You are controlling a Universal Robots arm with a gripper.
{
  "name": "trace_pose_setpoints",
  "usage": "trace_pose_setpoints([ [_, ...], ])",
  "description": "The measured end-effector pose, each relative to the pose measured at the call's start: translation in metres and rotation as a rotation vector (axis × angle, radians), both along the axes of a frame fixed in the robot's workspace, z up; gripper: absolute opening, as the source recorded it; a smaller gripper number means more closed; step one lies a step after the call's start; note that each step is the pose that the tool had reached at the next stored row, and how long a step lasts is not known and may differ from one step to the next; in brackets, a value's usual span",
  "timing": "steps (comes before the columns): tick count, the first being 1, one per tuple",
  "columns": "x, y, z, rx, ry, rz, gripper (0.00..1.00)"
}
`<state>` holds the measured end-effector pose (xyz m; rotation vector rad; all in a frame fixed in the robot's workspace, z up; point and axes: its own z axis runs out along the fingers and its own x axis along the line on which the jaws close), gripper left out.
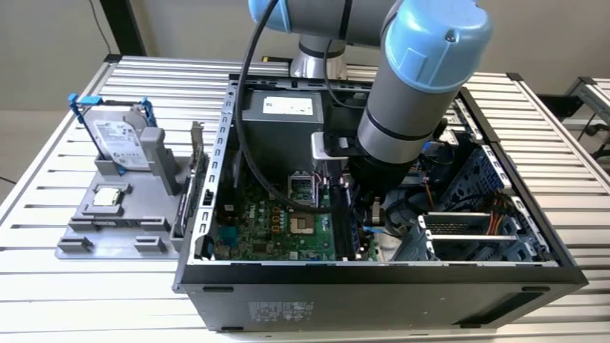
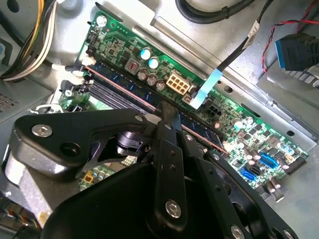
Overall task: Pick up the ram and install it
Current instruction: 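Press down the ram until it locks into place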
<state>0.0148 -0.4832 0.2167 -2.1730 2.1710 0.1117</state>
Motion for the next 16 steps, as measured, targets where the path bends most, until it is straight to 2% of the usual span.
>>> trace_pose_setpoints([
  [2, 0.0001, 0.0003, 0.0030, 0.0019, -0.0006, 0.000, 0.00],
  [3, 0.0002, 0.0007, 0.0063, 0.0055, -0.0014, 0.000, 0.00],
  [5, 0.0001, 0.0001, 0.0164, 0.0022, -0.0006, 0.000, 0.00],
  [9, 0.0001, 0.0001, 0.0347, 0.0022, -0.0005, 0.000, 0.00],
  [13, 0.0001, 0.0001, 0.0484, 0.0019, 0.0003, 0.000, 0.00],
  [16, 0.0003, 0.0001, 0.0568, 0.0002, 0.0042, 0.000, 0.00],
])
